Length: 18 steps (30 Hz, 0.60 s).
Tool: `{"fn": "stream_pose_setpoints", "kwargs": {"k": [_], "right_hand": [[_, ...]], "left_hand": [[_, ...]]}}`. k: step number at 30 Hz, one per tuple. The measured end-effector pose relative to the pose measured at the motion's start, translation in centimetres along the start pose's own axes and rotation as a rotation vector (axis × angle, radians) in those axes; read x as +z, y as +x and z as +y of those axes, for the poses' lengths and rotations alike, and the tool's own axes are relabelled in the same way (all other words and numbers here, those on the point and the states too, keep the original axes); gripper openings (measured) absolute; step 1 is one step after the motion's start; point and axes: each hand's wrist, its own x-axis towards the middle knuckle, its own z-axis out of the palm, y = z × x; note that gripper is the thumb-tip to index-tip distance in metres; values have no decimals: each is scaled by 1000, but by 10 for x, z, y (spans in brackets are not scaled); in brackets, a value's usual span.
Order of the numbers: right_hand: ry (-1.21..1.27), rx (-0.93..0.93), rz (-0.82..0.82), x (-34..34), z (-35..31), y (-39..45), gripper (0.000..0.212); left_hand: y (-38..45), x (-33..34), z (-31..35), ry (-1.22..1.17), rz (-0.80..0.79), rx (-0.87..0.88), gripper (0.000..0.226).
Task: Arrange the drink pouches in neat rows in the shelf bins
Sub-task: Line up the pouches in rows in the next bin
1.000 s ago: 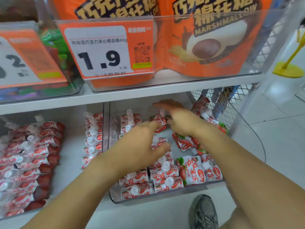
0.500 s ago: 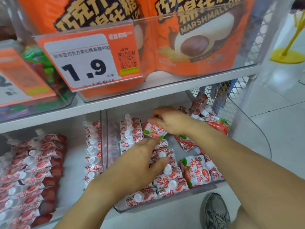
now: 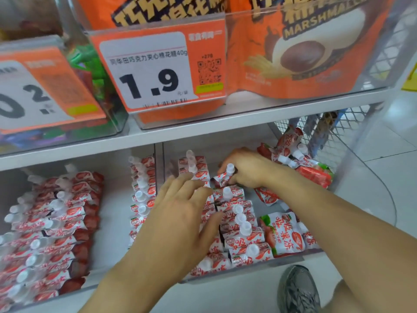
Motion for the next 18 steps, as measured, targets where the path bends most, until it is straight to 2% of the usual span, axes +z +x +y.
{"fn": "stream_pose_setpoints", "kwargs": {"k": [3, 5, 8, 11, 12, 16, 18], "right_hand": [[77, -6, -133, -5, -1, -1, 13], [123, 8, -283, -10, -4, 0, 18], [381, 185, -436, -14, -7, 0, 25], [507, 307, -411, -14, -6, -1, 62], [522, 309, -408, -15, -7, -4, 65], [631, 269, -441, -13, -15, -21, 54], [693, 267, -399, -8, -15, -27, 63]], "left_hand": [[-7, 5, -15, -8, 38, -32, 35], [-10, 6, -19, -57, 64, -22, 30], [-11, 8, -19, -90, 100, 3, 22], [-9, 8, -18, -87, 102, 0, 21], [-9, 7, -17, -84, 92, -3, 22], [-7, 5, -15, 5, 39, -10, 29], [-1, 3, -10, 40, 41, -15, 33]]}}
